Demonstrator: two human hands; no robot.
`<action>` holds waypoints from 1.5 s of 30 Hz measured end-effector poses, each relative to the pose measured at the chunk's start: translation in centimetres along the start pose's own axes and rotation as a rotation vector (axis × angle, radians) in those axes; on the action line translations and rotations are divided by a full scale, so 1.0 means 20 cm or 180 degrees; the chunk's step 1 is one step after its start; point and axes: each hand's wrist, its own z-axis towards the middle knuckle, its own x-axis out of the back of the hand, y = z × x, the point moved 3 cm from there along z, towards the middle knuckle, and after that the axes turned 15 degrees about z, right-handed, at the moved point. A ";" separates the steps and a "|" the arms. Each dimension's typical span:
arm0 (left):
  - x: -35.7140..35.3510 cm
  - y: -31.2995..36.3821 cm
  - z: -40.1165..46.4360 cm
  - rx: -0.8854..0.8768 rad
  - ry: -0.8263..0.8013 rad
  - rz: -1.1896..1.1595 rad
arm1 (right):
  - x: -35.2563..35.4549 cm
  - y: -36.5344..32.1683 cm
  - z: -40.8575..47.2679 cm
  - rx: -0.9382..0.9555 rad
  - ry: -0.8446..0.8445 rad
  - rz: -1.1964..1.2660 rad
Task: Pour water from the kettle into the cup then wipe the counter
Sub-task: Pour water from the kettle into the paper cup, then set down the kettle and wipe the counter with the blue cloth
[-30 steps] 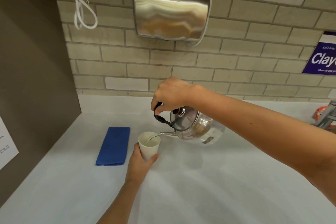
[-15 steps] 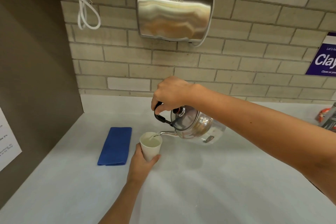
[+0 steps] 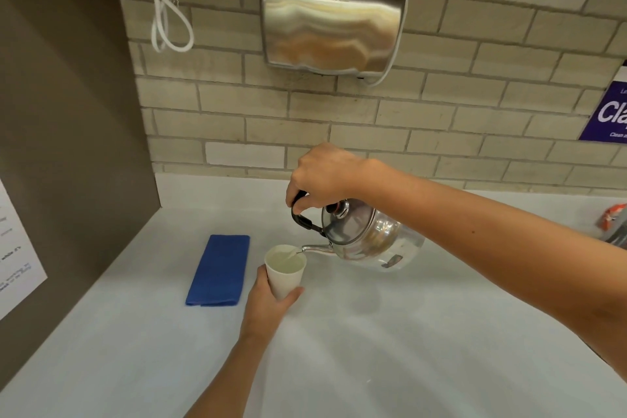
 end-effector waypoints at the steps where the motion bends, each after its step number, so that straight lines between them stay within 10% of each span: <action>1: 0.00 0.00 0.00 0.0004 -0.0011 0.0009 | 0.00 0.00 0.00 0.0005 0.0007 0.0035; 22: 0.01 0.01 -0.02 0.0081 0.0035 -0.0005 | -0.50 0.58 0.11 -0.1322 0.1805 0.2700; 45: 0.03 0.02 -0.01 0.0154 -0.0118 0.0145 | -0.70 0.58 0.31 -0.1063 0.1456 0.2686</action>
